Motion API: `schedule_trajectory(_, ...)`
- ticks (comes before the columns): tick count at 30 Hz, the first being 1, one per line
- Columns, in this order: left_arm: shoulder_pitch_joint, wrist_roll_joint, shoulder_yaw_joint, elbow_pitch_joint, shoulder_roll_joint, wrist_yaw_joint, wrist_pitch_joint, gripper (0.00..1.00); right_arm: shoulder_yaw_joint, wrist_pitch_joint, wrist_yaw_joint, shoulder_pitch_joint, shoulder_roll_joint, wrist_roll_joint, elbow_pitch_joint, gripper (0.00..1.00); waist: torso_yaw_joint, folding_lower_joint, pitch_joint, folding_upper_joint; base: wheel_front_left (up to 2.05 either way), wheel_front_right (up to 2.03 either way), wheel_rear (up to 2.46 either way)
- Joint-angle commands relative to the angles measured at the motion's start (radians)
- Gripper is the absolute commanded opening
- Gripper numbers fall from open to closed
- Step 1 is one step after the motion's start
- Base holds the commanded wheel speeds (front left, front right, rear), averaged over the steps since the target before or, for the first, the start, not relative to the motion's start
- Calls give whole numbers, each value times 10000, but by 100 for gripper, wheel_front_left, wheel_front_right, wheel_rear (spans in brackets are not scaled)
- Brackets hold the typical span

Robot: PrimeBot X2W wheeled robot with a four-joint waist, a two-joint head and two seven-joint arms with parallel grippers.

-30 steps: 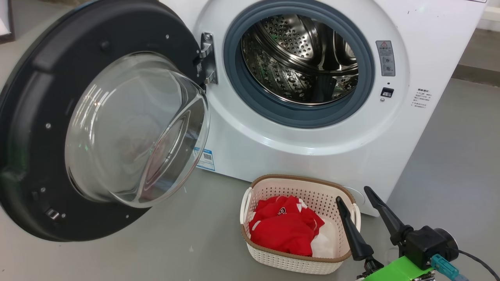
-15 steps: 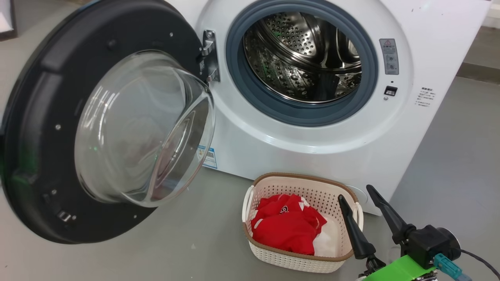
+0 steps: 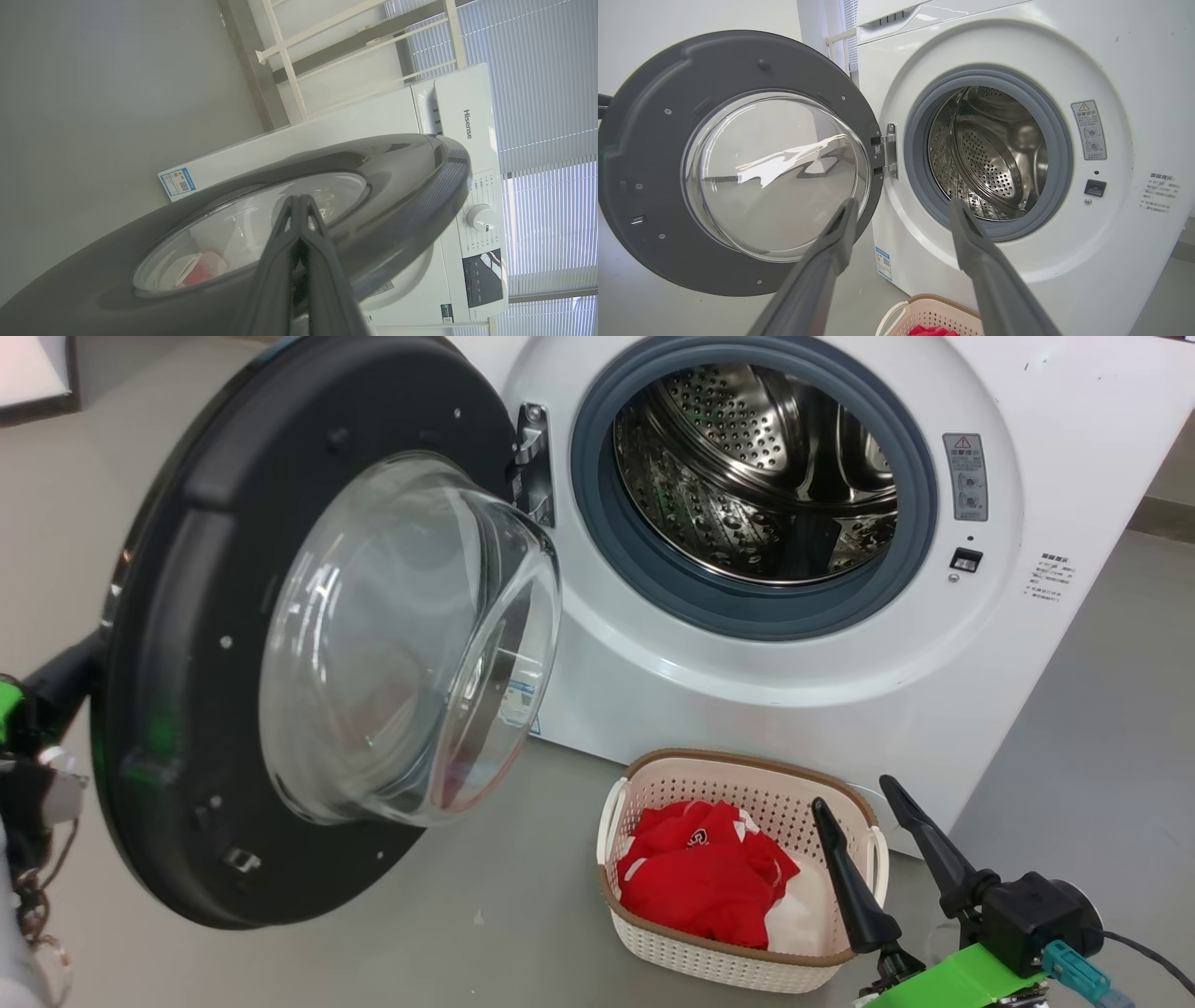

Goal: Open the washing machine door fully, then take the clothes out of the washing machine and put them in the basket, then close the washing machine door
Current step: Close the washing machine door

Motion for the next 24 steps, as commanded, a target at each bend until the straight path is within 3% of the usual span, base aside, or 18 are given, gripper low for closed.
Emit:
schedule_trajectory(1, 112, -140, 110, -573, 97, 93, 242, 0, 150, -65, 63, -181, -70, 81, -284, 100, 10, 0, 5, 0, 0, 0, 0)
schedule_trajectory(17, 2081, -829, 56, -5001, -1302, 1344, 1342, 0, 155, -65, 63, -267, -70, 159, -306, 100, -1, 0, 199, 0, 0, 0, 0)
schedule_trajectory(24, 2792, -1254, -171, -6502, -1678, 1668, 1481, 0, 176, -65, 63, -367, -70, 153, -285, 100, -99, 0, 279, 0, 0, 0, 0)
